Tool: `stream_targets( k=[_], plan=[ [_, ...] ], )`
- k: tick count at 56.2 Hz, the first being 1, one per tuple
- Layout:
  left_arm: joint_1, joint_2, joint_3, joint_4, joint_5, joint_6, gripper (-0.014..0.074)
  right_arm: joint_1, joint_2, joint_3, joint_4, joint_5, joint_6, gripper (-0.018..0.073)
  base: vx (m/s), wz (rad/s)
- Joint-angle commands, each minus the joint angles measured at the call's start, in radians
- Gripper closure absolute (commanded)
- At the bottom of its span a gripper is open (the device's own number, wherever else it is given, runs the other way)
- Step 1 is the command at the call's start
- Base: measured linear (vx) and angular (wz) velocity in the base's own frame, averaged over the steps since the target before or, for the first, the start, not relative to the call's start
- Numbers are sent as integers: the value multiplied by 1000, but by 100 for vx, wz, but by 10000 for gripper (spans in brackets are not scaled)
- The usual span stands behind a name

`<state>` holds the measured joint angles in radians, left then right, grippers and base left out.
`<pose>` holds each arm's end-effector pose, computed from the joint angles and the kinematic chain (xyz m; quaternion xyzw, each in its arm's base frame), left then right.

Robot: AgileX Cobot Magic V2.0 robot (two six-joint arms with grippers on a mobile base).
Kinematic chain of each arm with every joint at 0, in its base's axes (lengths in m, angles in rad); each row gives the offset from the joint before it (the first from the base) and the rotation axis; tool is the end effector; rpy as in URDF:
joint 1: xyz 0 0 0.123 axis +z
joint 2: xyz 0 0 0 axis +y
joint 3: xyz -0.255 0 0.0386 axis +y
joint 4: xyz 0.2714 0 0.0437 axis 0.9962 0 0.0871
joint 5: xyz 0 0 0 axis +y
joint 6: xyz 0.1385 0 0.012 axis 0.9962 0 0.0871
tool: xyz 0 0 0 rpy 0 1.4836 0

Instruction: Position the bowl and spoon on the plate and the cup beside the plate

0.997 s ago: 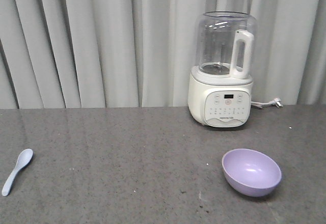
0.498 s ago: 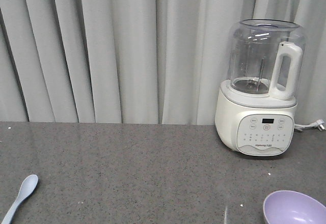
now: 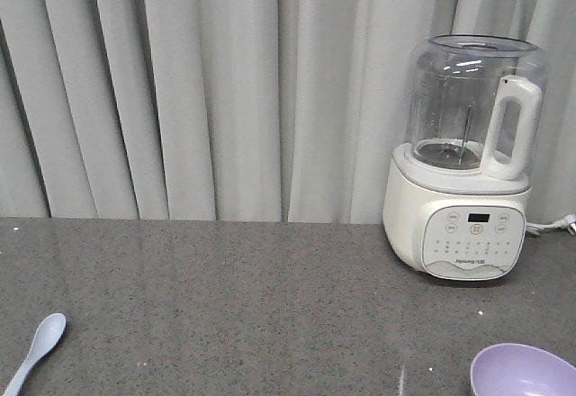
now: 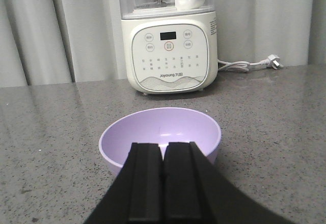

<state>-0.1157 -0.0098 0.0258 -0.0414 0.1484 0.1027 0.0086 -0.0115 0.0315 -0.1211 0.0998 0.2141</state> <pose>0.1542 -0.0188 0.1876 0.0671 0.7308 -0.0206 0.6790 0.1557 -0.0003 0.1924 0.0347 0.7174 0.0312 0.6950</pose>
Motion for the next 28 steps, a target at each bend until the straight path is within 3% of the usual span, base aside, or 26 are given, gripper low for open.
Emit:
stream_targets(
  k=[1,7,14,17,20,23,28],
  plan=[
    [-1,-17,-24,-2,-84,-10,602,-6,-5,3,-8,-83,-3,568,0,0],
    [-1,-17,-26,-2,-136,-10,602,-6,-5,3,-8,-92,-3,568,0,0],
    [-1,-17,-34,-3,-282,-21,602,-6,-5,0,-8,-267,-3,568,0,0],
    [-1,-17,-44,-5,-384,-71,602,-6,-5,-18,-8,-317,-3,568,0,0],
    [-1,-15,-71,-47,-471,-194,602,-6,-4,-64,-8,-320,-3,568,0,0],
    [-1,-12,-135,-47,-464,-232,602,-6,2,-145,-8,-296,-4,568,0,0],
    [-1,54,-278,-46,-385,-186,602,-6,72,-315,-25,-240,-53,568,0,0]
  ],
)
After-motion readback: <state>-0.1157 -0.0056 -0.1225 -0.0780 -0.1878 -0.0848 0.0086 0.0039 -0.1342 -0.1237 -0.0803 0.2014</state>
